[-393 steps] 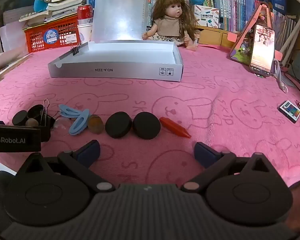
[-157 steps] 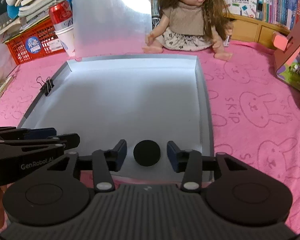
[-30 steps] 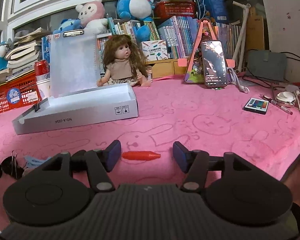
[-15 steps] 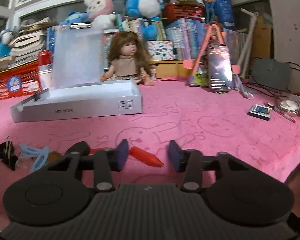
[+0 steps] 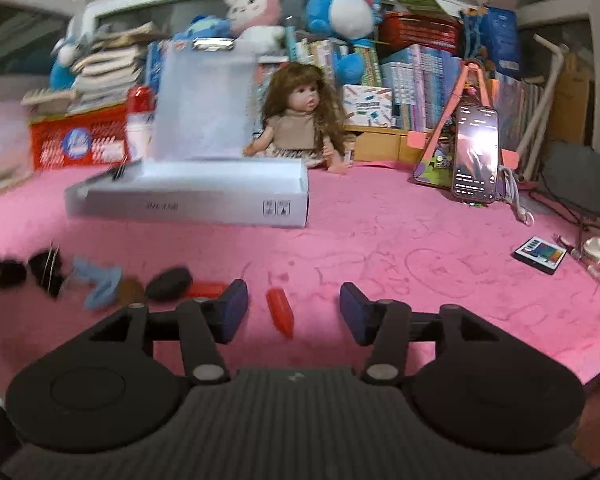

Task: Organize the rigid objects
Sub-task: 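Close the right gripper on the orange crayon piece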

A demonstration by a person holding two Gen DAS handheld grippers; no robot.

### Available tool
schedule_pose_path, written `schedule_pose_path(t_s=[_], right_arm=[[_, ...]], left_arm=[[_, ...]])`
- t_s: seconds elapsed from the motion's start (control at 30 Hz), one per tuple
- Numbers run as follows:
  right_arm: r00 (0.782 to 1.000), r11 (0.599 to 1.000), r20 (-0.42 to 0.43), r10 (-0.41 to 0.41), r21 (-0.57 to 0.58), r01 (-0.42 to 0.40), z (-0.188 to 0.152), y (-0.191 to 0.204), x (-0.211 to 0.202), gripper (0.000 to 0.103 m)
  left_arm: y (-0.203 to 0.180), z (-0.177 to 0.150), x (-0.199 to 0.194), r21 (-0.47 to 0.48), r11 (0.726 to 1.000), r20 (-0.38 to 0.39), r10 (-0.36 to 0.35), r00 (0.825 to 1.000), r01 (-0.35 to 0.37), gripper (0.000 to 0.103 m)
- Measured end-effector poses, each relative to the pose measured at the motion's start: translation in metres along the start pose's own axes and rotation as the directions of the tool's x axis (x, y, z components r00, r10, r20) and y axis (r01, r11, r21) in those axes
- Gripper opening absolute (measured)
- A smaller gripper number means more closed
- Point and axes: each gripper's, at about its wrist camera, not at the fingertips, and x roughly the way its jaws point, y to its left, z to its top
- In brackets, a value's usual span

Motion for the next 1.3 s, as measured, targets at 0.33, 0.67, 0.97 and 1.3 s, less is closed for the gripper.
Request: schedule_pose_path(t_s=[0.33, 0.67, 0.97, 1.3], right_arm=[[0.993, 0.991, -0.027, -0.115, -0.075, 0.112, -0.001, -0.026, -0.001, 0.066], [0.985, 0.982, -0.025, -0.168, 0.083, 0.170, 0.004, -0.035, -0.014, 0.060], [0.994, 0.983, -0.077, 0.078, 0.169, -0.064, 0.003, -0.018, -0.023, 0.021], [0.993, 0.975, -0.089, 0.077, 0.217, -0.057, 0.009, -0.031, 0.007, 0.018]], left_arm=[[0.002, -0.001, 0.000, 0.002, 1.000, -0.001, 0.003, 1.000, -0.003, 0.031], [0.003, -0.001, -0.001, 0.003, 1.000, 0.002, 0.015, 1.000, -0.015, 0.031], [0.005, 0.002, -0.003, -0.003, 1.000, 0.011, 0.016, 1.000, -0.015, 0.031], [0.002, 0.001, -0.005, -0.002, 1.000, 0.010, 0.012, 1.000, -0.011, 0.031]])
